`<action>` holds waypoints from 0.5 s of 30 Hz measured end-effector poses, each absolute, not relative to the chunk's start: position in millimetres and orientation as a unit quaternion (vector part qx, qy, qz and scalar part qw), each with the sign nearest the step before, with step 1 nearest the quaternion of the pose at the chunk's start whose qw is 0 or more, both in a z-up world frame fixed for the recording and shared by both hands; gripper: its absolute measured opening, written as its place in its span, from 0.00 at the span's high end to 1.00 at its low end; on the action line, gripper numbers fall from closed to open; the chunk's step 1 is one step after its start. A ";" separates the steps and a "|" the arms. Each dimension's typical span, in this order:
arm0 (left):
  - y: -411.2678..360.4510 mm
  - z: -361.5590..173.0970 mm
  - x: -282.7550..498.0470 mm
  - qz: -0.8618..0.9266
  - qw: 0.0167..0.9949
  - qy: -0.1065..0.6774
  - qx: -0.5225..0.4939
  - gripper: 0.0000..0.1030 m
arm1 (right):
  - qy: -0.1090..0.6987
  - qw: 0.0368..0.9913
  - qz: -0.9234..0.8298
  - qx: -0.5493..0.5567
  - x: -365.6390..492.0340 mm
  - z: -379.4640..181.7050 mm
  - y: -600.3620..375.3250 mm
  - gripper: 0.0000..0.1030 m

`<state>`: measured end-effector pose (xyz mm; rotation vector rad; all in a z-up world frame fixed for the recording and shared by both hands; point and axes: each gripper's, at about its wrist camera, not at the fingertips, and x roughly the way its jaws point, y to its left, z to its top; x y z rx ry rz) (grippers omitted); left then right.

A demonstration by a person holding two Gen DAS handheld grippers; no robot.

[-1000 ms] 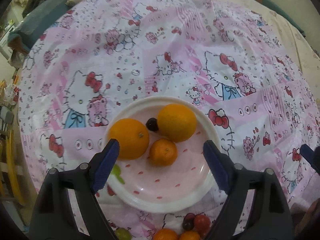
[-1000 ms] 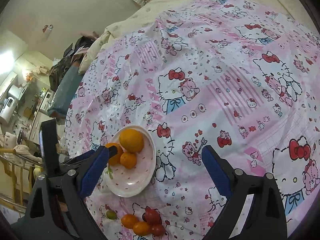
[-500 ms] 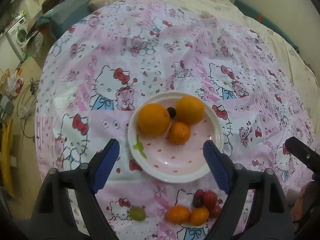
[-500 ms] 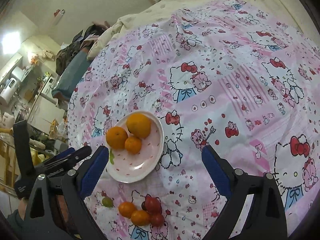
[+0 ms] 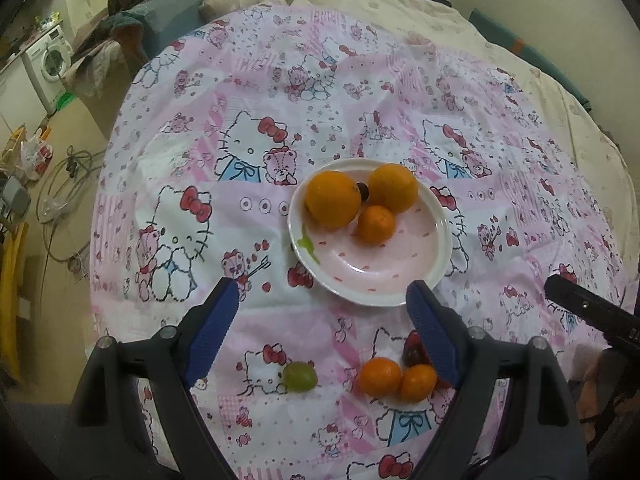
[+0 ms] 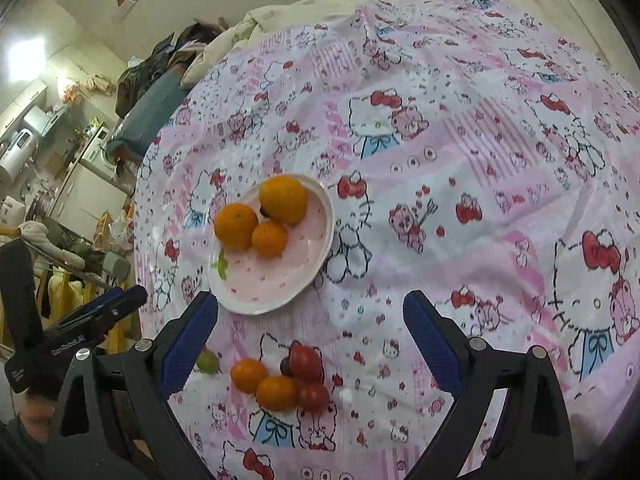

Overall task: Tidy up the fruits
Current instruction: 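Lift both grippers away from the plate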

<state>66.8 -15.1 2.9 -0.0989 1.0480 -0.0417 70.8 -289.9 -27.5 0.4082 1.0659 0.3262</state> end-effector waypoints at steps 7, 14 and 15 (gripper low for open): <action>-9.5 -8.1 58.2 -0.013 0.869 0.492 -0.048 0.19 | 0.517 0.822 0.149 0.187 65.1 -39.5 -284.2 0.07; -4.5 -16.1 57.2 -0.003 0.872 0.488 -0.049 0.19 | 0.528 0.814 0.140 0.195 70.9 -50.9 -285.4 0.07; -4.7 -16.7 57.3 -0.003 0.871 0.489 -0.049 0.19 | 0.529 0.814 0.140 0.194 71.4 -51.8 -284.9 0.07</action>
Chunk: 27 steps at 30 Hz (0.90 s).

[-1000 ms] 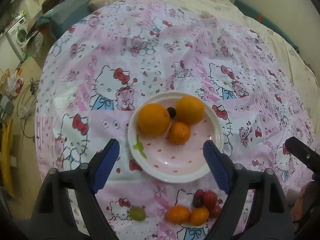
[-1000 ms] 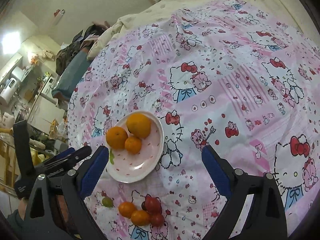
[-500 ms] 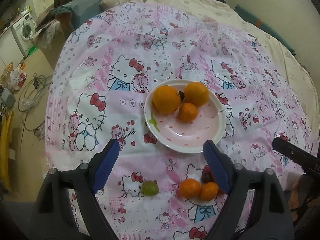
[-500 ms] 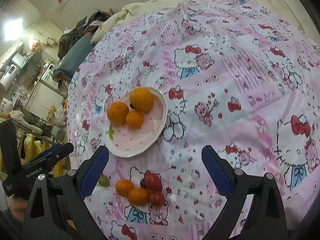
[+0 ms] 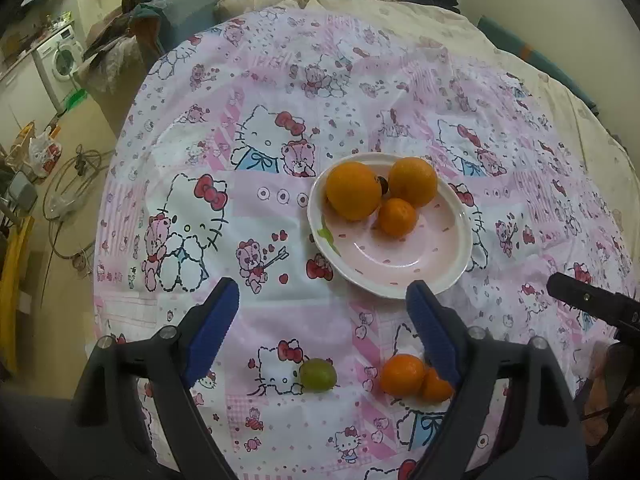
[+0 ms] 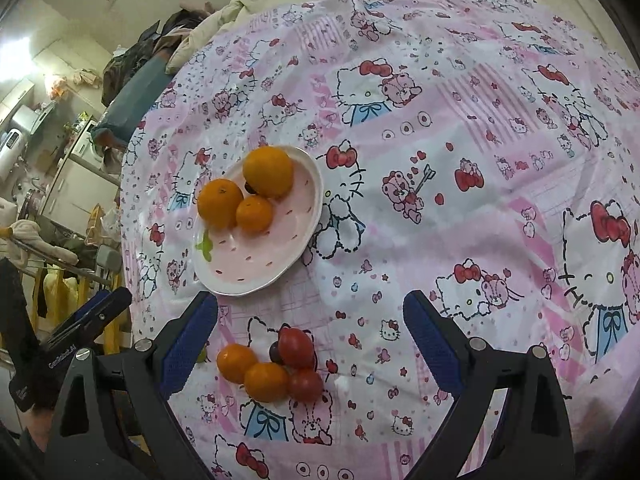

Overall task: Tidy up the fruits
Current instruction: 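Lift both grippers away from the plate, then reach the right gripper to a red tomato beside the plate and close on it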

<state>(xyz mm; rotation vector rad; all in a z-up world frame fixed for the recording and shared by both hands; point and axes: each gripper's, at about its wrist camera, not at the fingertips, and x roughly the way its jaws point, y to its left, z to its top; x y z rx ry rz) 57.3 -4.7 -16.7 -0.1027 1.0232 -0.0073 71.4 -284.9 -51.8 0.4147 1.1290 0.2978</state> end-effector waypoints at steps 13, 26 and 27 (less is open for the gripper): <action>-7.2 -19.2 58.8 -0.004 0.867 0.496 -0.044 0.19 | 0.538 0.809 0.136 0.194 74.9 -59.1 -283.3 0.07; 3.3 -20.5 58.7 0.009 0.862 0.503 -0.060 0.19 | 0.614 0.740 0.170 0.218 82.1 -99.0 -264.8 0.28; 3.1 -20.6 58.6 0.008 0.862 0.504 -0.060 0.19 | 0.627 0.727 0.177 0.219 83.3 -107.4 -258.5 0.36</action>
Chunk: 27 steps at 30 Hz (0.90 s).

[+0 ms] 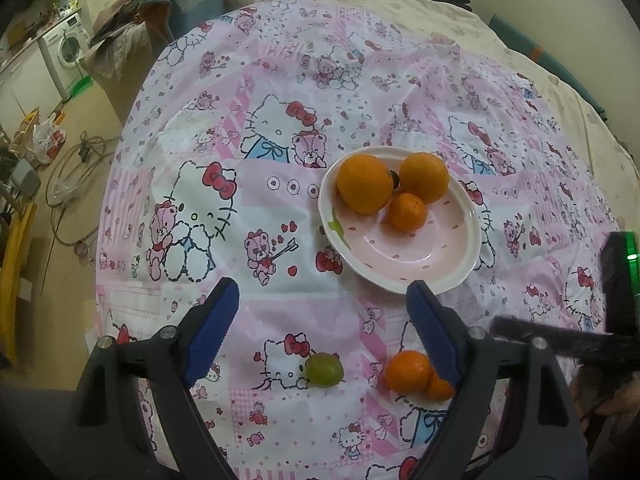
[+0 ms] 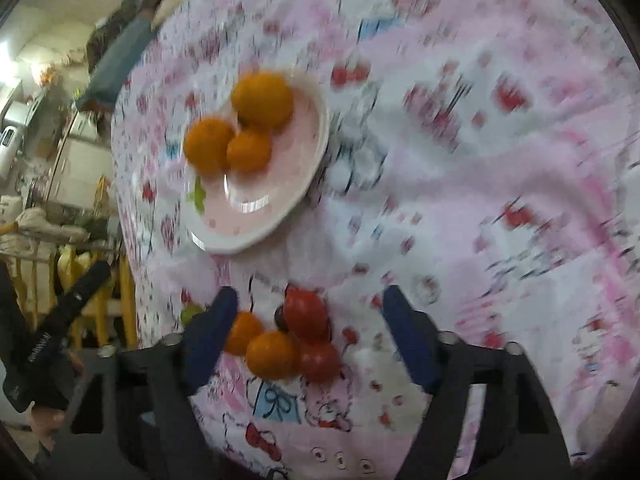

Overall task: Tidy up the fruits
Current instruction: 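Reach the right gripper to a red tomato beside the plate and close on it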

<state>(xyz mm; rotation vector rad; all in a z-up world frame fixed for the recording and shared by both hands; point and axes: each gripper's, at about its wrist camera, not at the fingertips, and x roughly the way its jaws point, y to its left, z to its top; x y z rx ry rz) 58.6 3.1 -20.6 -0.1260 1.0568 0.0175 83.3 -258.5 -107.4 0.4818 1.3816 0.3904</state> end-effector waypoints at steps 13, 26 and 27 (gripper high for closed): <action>3.9 -21.7 56.4 0.004 0.859 0.509 -0.055 0.19 | 0.679 0.697 0.188 0.134 84.3 -142.8 -213.2 0.68; -18.4 -43.3 63.5 -0.028 0.821 0.568 -0.044 0.19 | 0.622 0.743 0.166 0.186 86.7 -106.7 -252.5 0.69; -26.3 -47.5 67.5 -0.041 0.810 0.584 -0.040 0.19 | 0.614 0.748 0.162 0.192 85.8 -102.3 -257.5 0.69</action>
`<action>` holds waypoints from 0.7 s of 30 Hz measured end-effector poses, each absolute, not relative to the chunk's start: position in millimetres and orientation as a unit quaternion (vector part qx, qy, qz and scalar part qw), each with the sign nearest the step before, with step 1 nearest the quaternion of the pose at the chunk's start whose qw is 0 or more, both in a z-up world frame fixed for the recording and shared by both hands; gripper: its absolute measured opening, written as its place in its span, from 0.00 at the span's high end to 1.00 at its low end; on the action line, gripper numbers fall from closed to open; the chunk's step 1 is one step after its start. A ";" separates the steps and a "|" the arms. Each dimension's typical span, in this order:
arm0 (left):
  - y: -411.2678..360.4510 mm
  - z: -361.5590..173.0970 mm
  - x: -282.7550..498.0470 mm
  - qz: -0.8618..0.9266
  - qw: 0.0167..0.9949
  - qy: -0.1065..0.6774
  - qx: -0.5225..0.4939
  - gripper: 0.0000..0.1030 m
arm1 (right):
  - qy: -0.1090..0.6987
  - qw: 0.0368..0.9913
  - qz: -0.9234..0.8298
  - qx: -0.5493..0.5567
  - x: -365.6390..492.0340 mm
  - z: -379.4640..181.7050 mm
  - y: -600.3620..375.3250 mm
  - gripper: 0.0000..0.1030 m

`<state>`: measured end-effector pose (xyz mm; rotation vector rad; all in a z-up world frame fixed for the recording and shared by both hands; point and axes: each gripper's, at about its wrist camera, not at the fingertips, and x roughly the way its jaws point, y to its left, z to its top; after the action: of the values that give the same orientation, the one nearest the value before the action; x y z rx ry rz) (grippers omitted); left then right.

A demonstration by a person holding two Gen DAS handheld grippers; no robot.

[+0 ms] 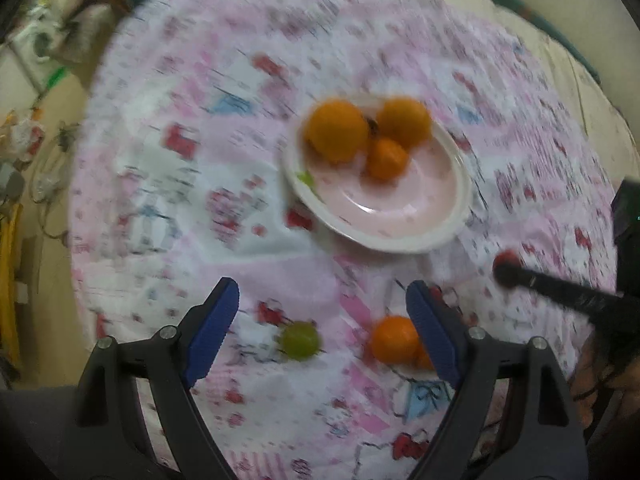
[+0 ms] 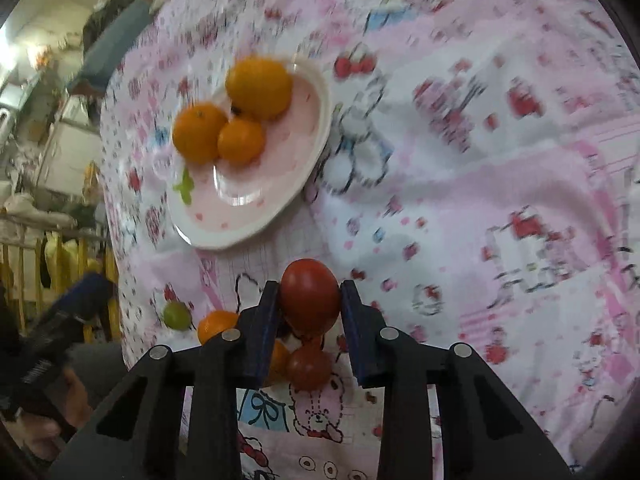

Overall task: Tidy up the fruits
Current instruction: 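Reach the right gripper to a red tomato beside the plate and close on it, then close the left gripper on a dark grape while the right gripper lifts the tomato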

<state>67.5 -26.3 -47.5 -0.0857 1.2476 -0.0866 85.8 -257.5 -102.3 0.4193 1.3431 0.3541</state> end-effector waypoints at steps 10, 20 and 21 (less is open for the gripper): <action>-109.6 -81.2 91.3 -0.106 0.734 0.670 -0.018 0.39 | 0.547 0.789 0.130 0.246 79.0 -62.6 -315.5 0.69; -144.5 -137.7 104.9 -0.085 0.672 0.736 0.014 0.67 | 0.541 0.785 0.125 0.274 76.8 -60.6 -333.8 0.69; -145.6 -139.9 105.2 -0.081 0.671 0.737 0.019 0.69 | 0.540 0.786 0.126 0.274 76.8 -59.4 -334.7 0.69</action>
<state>105.2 -145.6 -139.9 0.0438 1.6606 -0.1817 76.8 -334.7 -59.4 0.5919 1.1635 0.2706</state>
